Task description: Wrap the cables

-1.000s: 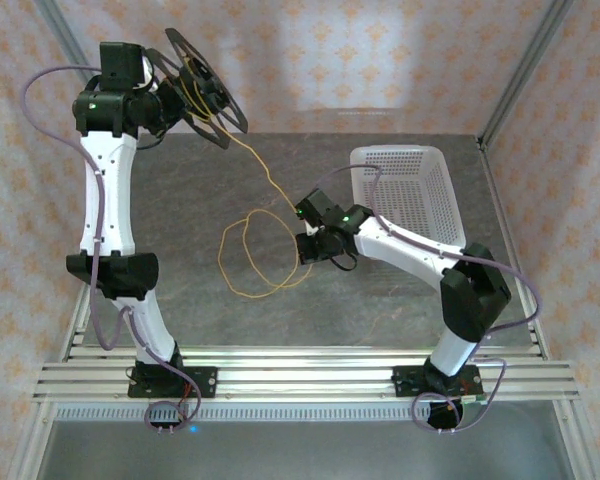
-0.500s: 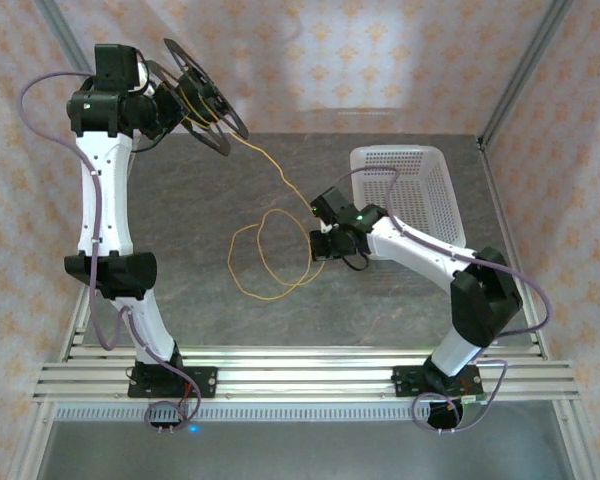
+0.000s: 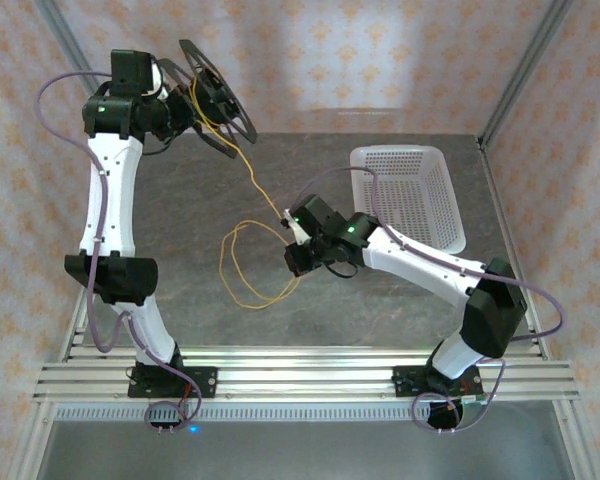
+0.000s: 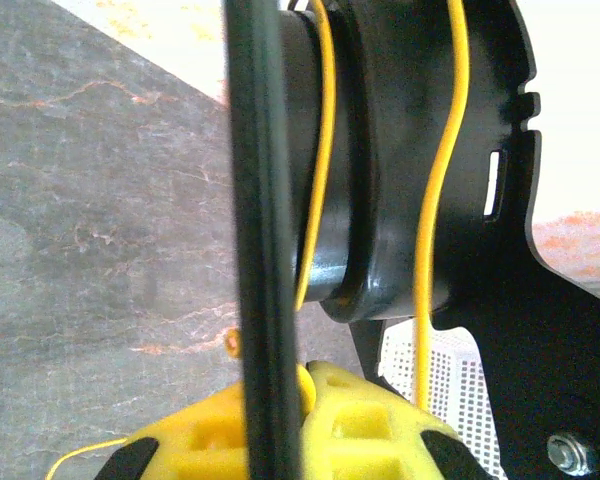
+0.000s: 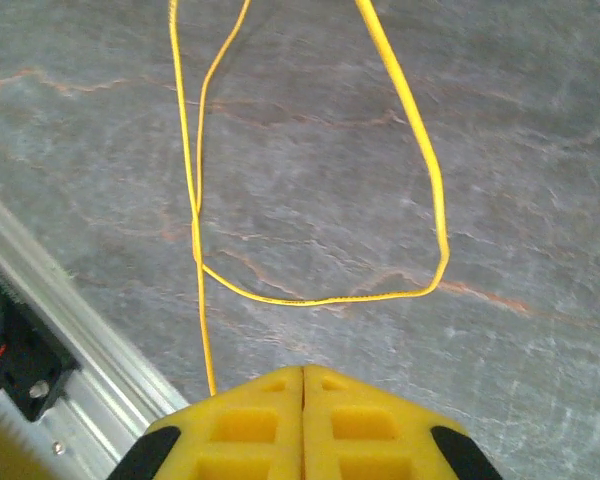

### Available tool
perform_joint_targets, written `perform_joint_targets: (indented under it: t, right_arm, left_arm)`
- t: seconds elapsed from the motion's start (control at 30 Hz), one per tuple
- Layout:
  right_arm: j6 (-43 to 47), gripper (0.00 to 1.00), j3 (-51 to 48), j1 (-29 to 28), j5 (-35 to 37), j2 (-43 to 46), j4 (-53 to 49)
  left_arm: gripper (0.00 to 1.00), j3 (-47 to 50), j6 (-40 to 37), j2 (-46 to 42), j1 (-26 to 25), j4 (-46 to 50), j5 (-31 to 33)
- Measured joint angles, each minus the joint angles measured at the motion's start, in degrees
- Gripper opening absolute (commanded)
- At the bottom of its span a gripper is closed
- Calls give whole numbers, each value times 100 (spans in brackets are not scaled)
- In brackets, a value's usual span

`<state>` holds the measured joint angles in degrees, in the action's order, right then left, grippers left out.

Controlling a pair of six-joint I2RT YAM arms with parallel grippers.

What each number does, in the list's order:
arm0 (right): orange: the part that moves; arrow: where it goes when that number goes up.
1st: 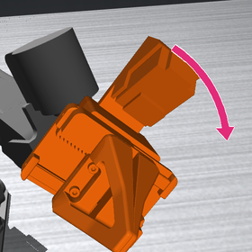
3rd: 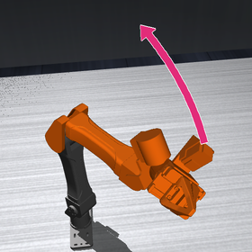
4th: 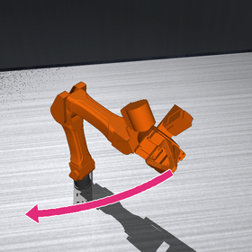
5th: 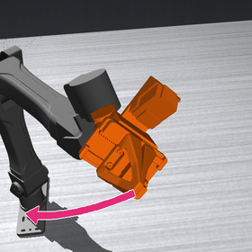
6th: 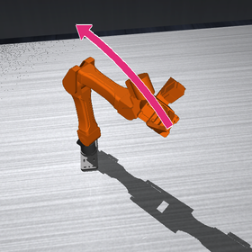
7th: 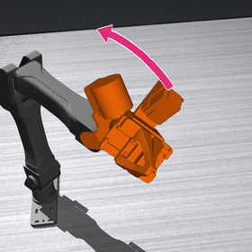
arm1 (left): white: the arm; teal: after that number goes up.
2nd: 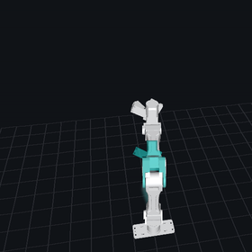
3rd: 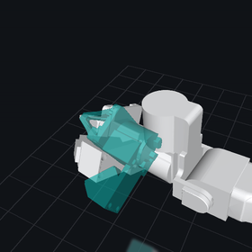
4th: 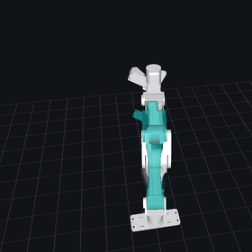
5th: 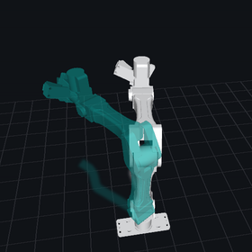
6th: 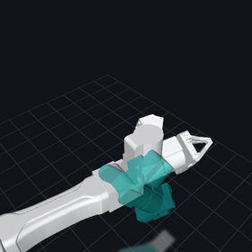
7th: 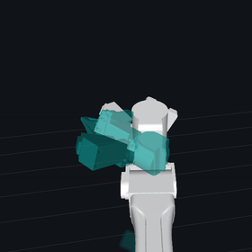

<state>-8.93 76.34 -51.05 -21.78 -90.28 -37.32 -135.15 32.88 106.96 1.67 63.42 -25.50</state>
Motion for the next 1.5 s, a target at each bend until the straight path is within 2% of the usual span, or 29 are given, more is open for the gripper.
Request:
perform_joint_targets:
  t: [0.2, 0.37, 0.43, 0.6, 0.77, 0.9, 0.97, 1.07, 1.23, 1.5]
  right_arm:
    - [243, 0, 269, -131, -136, 0, -107]
    - [219, 1, 203, -96, 444, 2, -251]
    - [160, 11, 81, 0, 688, 2, -254]
    - [122, 46, -101, 264, 872, 26, -249]
    - [197, 65, -103, 245, 669, 437, -50]
    - [273, 78, -179, 247, 157, 1110, 402]
    - [306, 80, -254, 247, -142, 1438, 640]
    - [267, 91, -282, 273, -603, 1749, 992]
    - [-55, 92, -284, 452, -1250, 1818, 1639]
    - [-426, 87, 605, 586, -1054, 1331, 1628]
  left_arm:
    - [0, 0, -275, 0, -225, -31, 55]
    - [0, 455, -514, -190, -374, -356, 350]
    - [0, 855, -603, -387, -444, -566, 525]
    - [0, 1788, -896, -914, -743, -1211, 992]
    - [0, 2618, -1075, -1443, -1040, -1993, 1217]
    - [0, 3058, -1156, -1718, -1108, -2540, 1335]
    - [0, 3117, -1182, -1755, -1108, -2684, 1405]
    - [0, 3174, -1202, -1759, -1143, -2909, 1517]
    - [0, 3401, -1279, -1851, -1346, -3147, 1665]
    - [0, 3541, -1399, -2131, -1572, -3154, 1705]
